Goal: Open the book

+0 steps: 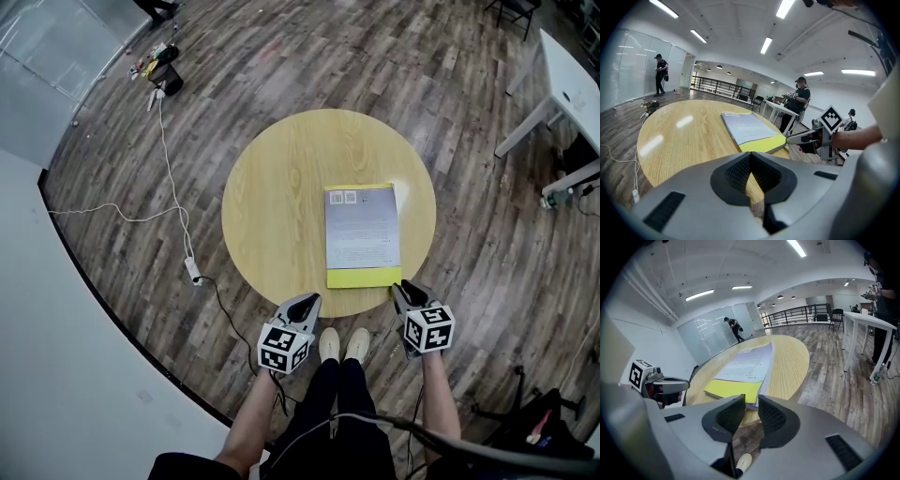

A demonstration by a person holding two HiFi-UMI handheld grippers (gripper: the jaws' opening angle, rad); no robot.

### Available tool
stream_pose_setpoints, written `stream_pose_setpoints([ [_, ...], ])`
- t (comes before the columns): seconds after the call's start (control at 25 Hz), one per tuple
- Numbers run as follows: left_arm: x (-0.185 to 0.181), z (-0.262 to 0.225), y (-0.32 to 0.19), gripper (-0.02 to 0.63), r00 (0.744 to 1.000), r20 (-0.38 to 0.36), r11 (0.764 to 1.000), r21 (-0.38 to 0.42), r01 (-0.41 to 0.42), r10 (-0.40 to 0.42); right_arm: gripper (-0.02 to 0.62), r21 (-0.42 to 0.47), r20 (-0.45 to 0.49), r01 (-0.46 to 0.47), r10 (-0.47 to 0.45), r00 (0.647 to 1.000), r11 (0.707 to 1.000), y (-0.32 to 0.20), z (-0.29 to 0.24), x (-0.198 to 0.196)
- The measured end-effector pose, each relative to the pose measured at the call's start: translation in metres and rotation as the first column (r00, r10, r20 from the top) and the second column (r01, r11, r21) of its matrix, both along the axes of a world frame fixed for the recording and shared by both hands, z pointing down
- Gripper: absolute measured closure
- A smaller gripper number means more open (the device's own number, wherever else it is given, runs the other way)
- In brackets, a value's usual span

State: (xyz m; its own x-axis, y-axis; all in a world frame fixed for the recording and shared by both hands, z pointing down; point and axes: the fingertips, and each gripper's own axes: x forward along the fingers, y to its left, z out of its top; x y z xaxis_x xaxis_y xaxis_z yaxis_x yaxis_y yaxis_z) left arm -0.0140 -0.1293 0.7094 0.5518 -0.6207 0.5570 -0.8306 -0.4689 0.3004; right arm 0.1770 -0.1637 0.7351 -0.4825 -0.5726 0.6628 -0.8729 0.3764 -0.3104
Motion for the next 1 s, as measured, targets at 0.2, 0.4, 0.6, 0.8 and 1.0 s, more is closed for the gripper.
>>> stream_pose_setpoints([
  [0.2, -0.002, -0.002, -0.002, 0.607, 1.0, -0.002, 1.0, 0.001, 0.009, -0.009, 0.509, -0.003, -0.028, 0.002, -0.002, 1.0, 1.0, -0.001, -0.001, 0.001],
  [0.4, -0.004, -0.003, -0.001, 0.607, 1.0, -0.004, 1.0, 0.003, 0.013, -0.013, 0.551, 0.01, -0.06, -0.014, 0.015, 0.998, 1.0, -0.002, -0.003, 0.004],
  [0.6, -0.007, -0.004, -0.001, 0.607, 1.0, -0.008, 1.0, 0.003, 0.02, -0.02, 0.575, 0.02, -0.077, -0.015, 0.016, 0.997, 1.0, -0.002, -0.006, 0.004],
  [0.8, -0.008, -0.007, -0.004, 0.607, 1.0, -0.014, 1.0, 0.014, 0.025, -0.024, 0.589, 0.01, -0.078, -0.025, 0.026, 0.997, 1.0, -0.003, -0.005, 0.006],
  [1.0, -0.011, -0.006, -0.002, 0.607, 1.0, -0.016, 1.0, 0.012, 0.027, -0.027, 0.591, 0.005, -0.079, -0.034, 0.035, 0.996, 0.999, -0.003, -0.005, 0.006],
])
